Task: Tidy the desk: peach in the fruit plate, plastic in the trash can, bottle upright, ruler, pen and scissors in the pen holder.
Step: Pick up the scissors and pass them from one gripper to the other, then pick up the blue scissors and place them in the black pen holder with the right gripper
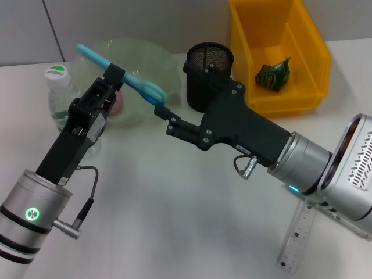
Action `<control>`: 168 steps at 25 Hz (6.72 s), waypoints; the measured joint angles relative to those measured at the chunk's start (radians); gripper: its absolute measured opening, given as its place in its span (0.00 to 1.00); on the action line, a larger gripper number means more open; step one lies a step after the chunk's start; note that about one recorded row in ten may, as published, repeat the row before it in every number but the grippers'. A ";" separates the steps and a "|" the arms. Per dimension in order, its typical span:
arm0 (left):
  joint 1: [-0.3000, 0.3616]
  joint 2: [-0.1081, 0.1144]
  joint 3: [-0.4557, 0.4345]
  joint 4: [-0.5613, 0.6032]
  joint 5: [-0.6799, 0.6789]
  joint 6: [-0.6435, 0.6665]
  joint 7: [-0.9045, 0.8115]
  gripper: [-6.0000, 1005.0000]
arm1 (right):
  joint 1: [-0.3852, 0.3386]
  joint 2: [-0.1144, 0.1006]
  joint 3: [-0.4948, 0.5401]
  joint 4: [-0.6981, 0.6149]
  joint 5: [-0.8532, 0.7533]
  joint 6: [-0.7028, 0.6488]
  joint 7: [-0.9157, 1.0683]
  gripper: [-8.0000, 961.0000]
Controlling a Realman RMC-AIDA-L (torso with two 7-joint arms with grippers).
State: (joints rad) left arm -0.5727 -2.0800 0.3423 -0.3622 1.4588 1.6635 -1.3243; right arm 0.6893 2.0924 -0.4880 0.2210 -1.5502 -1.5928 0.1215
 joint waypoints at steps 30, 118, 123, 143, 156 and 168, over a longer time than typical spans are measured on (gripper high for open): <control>-0.009 0.000 -0.031 -0.010 0.018 -0.013 0.002 0.23 | 0.037 0.000 0.020 0.028 -0.040 0.020 -0.039 0.79; 0.002 -0.001 -0.072 0.003 0.089 -0.009 0.002 0.29 | 0.075 0.000 0.070 0.054 -0.069 0.082 -0.038 0.11; 0.008 -0.001 -0.074 -0.001 0.086 -0.010 0.002 0.35 | 0.070 0.000 0.071 0.054 -0.069 0.080 -0.038 0.11; 0.022 0.000 -0.077 0.018 0.085 -0.002 0.002 0.73 | 0.053 0.000 0.090 0.053 -0.069 0.059 -0.034 0.13; 0.023 0.006 -0.060 0.347 0.357 0.048 0.010 0.74 | -0.030 -0.006 0.205 -0.164 -0.055 -0.013 0.451 0.14; 0.072 0.011 0.215 0.612 0.451 0.041 0.119 0.74 | -0.143 -0.035 0.102 -0.569 -0.092 -0.025 1.130 0.16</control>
State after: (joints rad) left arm -0.5009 -2.0691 0.5575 0.2499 1.9094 1.7049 -1.2056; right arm 0.5464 2.0576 -0.3863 -0.3479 -1.6425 -1.6174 1.2516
